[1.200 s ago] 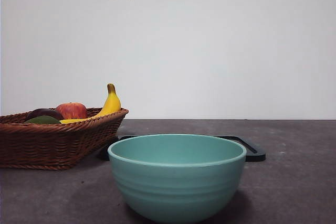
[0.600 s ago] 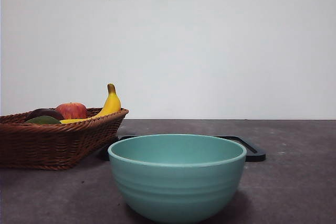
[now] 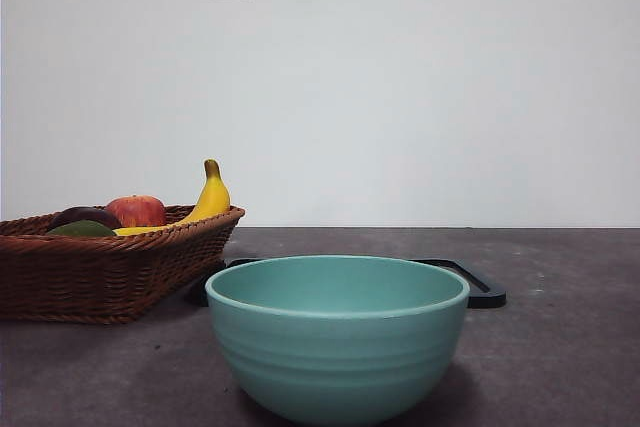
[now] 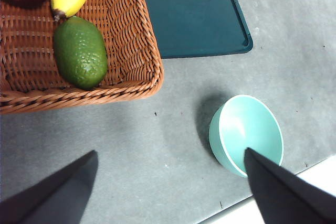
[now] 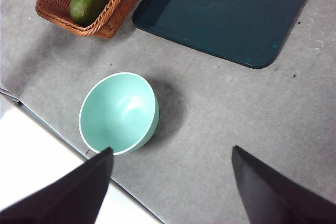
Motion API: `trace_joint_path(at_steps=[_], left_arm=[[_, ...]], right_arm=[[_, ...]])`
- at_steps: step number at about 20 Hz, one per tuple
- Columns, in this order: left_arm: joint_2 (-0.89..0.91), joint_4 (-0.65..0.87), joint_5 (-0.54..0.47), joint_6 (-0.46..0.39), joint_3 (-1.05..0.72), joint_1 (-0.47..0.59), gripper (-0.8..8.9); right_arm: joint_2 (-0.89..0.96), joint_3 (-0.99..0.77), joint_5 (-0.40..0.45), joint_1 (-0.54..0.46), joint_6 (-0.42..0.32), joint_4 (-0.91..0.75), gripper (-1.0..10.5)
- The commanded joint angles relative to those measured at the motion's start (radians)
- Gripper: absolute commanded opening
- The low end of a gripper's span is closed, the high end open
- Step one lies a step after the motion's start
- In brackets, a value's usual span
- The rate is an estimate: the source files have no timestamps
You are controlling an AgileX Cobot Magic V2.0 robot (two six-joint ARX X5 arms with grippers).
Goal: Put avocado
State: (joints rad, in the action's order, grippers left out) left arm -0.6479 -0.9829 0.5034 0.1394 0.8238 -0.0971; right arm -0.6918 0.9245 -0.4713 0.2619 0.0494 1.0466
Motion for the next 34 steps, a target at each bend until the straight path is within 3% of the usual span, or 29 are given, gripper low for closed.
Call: trace_joint_path(at_steps=[1, 7, 19, 29, 30, 34], left_arm=[[-0.011, 0.026, -0.011, -0.015, 0.021, -0.003, 4.66], [-0.13, 0.16, -0.075, 0.007, 0.039, -0.013, 4.59], [-0.673, 0.281, -0.414, -0.059, 0.242, -0.161, 4.54], [-0.975, 0.375, -0.482, -0.073, 0.262, -0.206, 4.31], [-0.985, 0.376, -0.488, -0.072, 0.262, -0.206, 4.22], [-1.0, 0.37, -0.489, -0.071, 0.262, -0.206, 2.18]], right_arm=[[-0.006, 0.016, 0.0, 0.005, 0.003, -0.006, 3.8], [-0.006, 0.016, 0.0, 0.005, 0.003, -0.006, 3.7], [-0.006, 0.016, 0.0, 0.005, 0.018, -0.006, 3.7], [-0.006, 0.016, 0.0, 0.005, 0.018, -0.005, 3.7], [-0.006, 0.016, 0.0, 0.005, 0.018, -0.006, 3.7], [-0.006, 0.016, 0.0, 0.005, 0.018, -0.006, 3.7]])
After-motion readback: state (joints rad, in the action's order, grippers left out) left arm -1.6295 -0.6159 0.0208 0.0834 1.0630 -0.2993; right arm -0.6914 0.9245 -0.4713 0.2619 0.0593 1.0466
